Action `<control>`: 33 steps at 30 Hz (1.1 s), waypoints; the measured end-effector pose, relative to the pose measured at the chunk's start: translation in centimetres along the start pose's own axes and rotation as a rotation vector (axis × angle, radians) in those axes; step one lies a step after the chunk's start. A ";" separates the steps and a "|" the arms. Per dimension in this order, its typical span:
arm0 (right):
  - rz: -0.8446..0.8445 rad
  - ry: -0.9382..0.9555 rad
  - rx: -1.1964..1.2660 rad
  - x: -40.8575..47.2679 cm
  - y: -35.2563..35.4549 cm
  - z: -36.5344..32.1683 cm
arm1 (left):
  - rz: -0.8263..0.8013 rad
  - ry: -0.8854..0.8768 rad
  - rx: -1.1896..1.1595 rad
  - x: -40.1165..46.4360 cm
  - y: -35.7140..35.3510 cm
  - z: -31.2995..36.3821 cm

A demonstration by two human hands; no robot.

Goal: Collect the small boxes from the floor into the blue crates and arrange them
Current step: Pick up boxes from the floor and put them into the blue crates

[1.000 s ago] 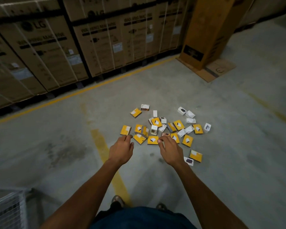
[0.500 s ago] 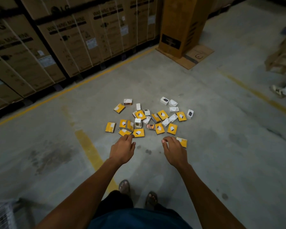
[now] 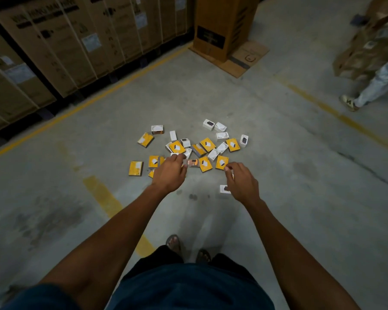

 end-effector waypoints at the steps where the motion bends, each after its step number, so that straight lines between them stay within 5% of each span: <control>1: 0.010 -0.007 -0.007 0.8 0.1 -0.5 | 0.000 -0.006 -0.002 0.6 0.3 -0.2; 17: 0.073 -0.102 0.023 6.9 2.0 2.8 | -0.055 -0.062 0.032 7.7 -1.6 2.1; 33: -0.073 -0.048 0.053 16.1 8.9 19.7 | -0.139 0.072 0.077 15.7 -9.6 16.5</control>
Point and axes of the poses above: each hand's wrist, its own x-axis towards the middle knuckle, its own y-axis out of the back of the hand, z = x × y, the point moved 3 cm from there along x, towards the middle knuckle, and after that the axes turned 11 degrees about x, right-handed, at the moved point
